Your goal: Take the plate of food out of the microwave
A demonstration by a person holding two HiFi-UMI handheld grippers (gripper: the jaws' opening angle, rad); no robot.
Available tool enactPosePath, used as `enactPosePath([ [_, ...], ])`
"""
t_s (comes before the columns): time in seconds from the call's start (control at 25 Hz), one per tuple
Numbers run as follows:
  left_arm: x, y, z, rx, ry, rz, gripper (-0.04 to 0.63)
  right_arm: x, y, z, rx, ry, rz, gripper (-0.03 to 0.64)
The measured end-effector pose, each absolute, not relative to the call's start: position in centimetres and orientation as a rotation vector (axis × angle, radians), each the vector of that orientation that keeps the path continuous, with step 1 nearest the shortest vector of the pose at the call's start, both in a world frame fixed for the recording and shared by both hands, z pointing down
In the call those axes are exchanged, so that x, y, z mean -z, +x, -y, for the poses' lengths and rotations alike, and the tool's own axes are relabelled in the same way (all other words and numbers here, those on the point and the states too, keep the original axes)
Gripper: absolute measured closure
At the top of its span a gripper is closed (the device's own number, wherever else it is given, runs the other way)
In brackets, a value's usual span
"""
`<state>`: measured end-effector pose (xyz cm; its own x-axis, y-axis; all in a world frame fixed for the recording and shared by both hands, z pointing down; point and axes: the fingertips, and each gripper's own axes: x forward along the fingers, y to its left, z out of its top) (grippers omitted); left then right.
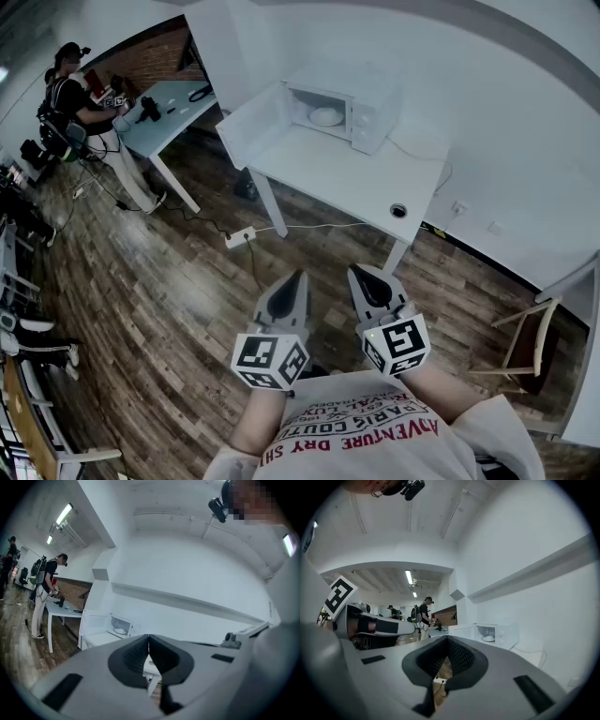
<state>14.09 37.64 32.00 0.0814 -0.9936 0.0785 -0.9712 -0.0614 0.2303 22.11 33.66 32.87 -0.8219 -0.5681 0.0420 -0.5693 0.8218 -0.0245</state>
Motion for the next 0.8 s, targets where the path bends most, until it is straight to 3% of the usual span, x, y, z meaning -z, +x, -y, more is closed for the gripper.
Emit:
enactPosePath([
  [0.8, -33.8, 12.2, -35.2, 0.145, 2.102, 1.965, 0.589, -34.5, 20.4, -31.4, -0.125, 0.891, 2.964, 0.607],
])
